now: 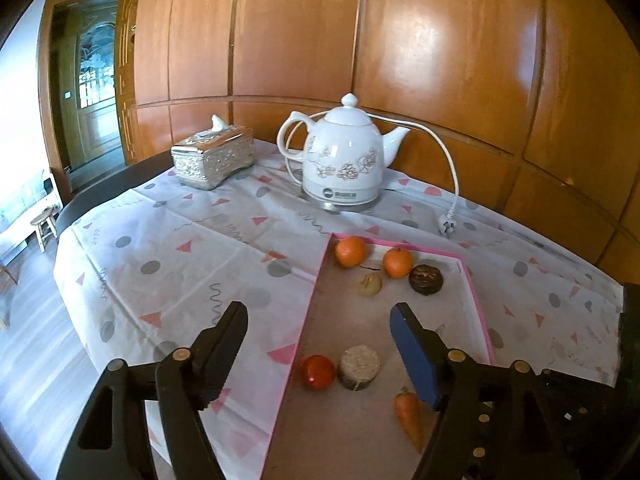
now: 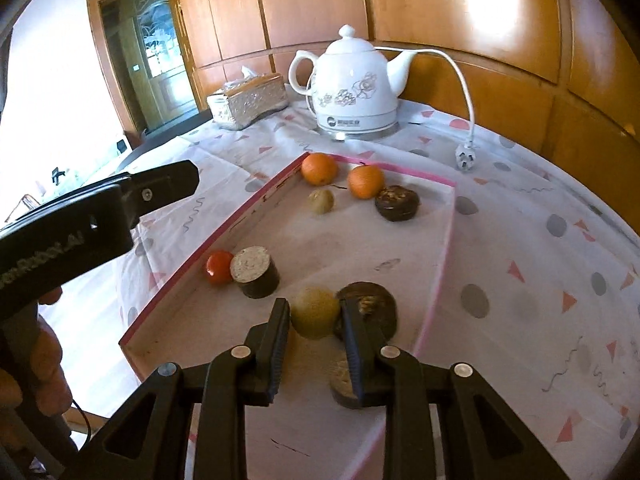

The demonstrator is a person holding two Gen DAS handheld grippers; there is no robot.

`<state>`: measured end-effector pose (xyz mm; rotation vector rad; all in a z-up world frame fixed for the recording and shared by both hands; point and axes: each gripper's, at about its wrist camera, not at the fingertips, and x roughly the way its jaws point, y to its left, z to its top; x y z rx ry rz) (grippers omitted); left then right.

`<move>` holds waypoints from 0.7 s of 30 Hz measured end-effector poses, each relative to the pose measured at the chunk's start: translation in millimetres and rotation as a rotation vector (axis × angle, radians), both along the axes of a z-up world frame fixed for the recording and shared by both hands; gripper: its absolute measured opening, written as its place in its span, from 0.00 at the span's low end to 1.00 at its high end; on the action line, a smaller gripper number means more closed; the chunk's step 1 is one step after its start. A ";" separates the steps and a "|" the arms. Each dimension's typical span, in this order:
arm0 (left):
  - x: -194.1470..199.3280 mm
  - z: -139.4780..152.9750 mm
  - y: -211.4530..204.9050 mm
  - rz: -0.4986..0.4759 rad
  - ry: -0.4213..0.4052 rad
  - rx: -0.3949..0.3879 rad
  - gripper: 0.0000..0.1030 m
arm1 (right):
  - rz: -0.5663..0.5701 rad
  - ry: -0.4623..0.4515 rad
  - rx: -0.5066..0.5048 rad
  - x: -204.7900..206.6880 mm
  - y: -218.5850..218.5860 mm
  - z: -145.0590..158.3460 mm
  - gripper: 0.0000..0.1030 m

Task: Organize fruits

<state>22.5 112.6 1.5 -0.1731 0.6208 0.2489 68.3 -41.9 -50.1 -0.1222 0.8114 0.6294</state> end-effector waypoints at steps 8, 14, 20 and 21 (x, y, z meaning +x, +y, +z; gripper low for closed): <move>-7.9 -3.1 3.9 0.023 0.005 -0.008 0.83 | -0.054 -0.027 0.015 -10.9 -5.4 5.0 0.35; -13.7 -0.2 -2.2 0.024 -0.007 -0.003 0.98 | -0.146 -0.053 0.030 -18.4 -20.5 10.9 0.35; -17.1 1.6 -12.4 0.013 -0.007 0.004 1.00 | -0.202 -0.077 0.025 -24.3 -29.3 12.9 0.35; -17.8 1.4 -14.2 0.011 -0.005 0.006 1.00 | -0.205 -0.078 0.023 -25.0 -30.0 12.7 0.35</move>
